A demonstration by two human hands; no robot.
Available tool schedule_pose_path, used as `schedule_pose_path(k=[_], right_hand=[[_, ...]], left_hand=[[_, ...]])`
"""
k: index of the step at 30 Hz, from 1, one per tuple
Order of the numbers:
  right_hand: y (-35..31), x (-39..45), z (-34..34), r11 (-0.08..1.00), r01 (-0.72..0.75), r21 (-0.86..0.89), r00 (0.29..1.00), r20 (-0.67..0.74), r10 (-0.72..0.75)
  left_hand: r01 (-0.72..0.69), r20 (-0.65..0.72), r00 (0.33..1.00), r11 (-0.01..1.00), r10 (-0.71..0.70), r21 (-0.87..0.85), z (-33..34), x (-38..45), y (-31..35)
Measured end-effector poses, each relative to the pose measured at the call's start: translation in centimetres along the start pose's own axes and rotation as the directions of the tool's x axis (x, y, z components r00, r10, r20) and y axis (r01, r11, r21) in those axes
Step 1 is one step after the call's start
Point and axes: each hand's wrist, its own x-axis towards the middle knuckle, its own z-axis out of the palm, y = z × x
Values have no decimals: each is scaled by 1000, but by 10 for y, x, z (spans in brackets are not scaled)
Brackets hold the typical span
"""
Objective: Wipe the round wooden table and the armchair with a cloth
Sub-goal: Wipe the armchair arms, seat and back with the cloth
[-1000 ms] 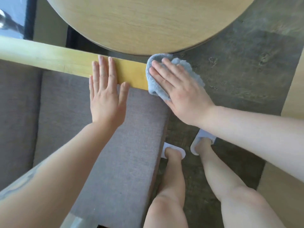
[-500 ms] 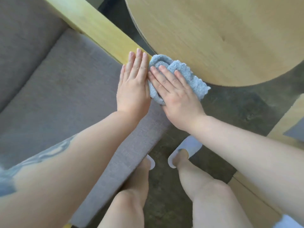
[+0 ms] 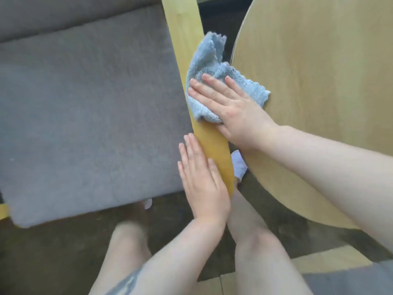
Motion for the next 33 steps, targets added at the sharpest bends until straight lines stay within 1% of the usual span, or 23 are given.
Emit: schedule_pose_path(k=[2, 4, 5, 8, 9, 12, 13, 14, 16, 17, 18, 20, 21, 22, 23, 25, 26, 27, 29, 30, 31, 32, 33], right_hand=[[20, 16, -9, 999, 34, 13, 999, 32, -35], [28, 5, -6, 983, 177, -45, 981, 87, -172], [29, -7, -4, 945, 320, -68, 938, 160, -306], [54, -9, -17, 735, 677, -32, 700, 335, -630], [68, 7, -21, 726, 685, -59, 705, 304, -640], [75, 39, -25, 906, 412, -99, 908, 129, -399], [63, 33, -18, 904, 418, -85, 905, 119, -407], [47, 24, -10, 829, 555, -71, 826, 168, -539], [39, 6, -6, 560, 828, -9, 533, 322, -783], [47, 18, -13, 521, 854, 17, 488, 323, -811], [60, 37, -19, 598, 801, -18, 580, 272, -768], [77, 69, -32, 878, 476, -40, 876, 103, -471], [75, 75, -34, 936, 349, -40, 937, 46, -347], [70, 73, -30, 935, 350, -55, 936, 53, -347], [62, 68, -26, 891, 449, -63, 891, 111, -441], [69, 71, -33, 689, 721, -77, 680, 267, -683], [78, 89, -43, 657, 749, -85, 650, 290, -702], [89, 108, -50, 707, 696, -124, 712, 250, -656], [95, 133, -59, 923, 371, -97, 928, 62, -366], [90, 130, -52, 966, 255, -47, 967, -8, -256], [80, 119, -42, 962, 271, -32, 962, -6, -271], [71, 102, -31, 917, 397, -25, 917, 39, -396], [68, 88, -28, 817, 576, -38, 812, 136, -567]], left_hand=[[186, -109, 977, 982, -186, -5, 24, -22, 15], [309, -221, 931, 950, -291, 50, 38, -20, 23], [338, -265, 915, 937, -305, 89, 40, -18, 23], [379, -348, 887, 910, -304, 170, 47, -19, 22], [408, -355, 874, 898, -332, 165, 48, -20, 24], [509, -411, 802, 856, -434, 88, 52, -15, 27], [533, -428, 779, 844, -458, 66, 53, -14, 27], [553, -452, 755, 832, -475, 50, 53, -12, 30], [590, -475, 720, 807, -505, 36, 55, -11, 37], [591, -481, 712, 806, -512, 18, 56, -8, 43], [565, -474, 728, 825, -495, 6, 56, -2, 51], [443, -429, 815, 896, -389, 29, 54, 24, 65], [390, -418, 844, 919, -336, 48, 51, 41, 70], [369, -427, 850, 927, -309, 63, 45, 58, 71], [377, -450, 836, 924, -313, 58, 40, 74, 69], [416, -465, 816, 908, -344, 59, 33, 92, 62], [415, -451, 826, 906, -338, 82, 32, 94, 61], [405, -436, 839, 909, -324, 104, 33, 93, 61], [370, -420, 862, 919, -284, 137, 34, 91, 63], [337, -407, 880, 927, -247, 165, 34, 90, 64], [294, -389, 898, 937, -203, 189, 34, 89, 65], [255, -373, 913, 945, -165, 205, 34, 88, 65], [230, -364, 921, 949, -141, 215, 34, 87, 65]])
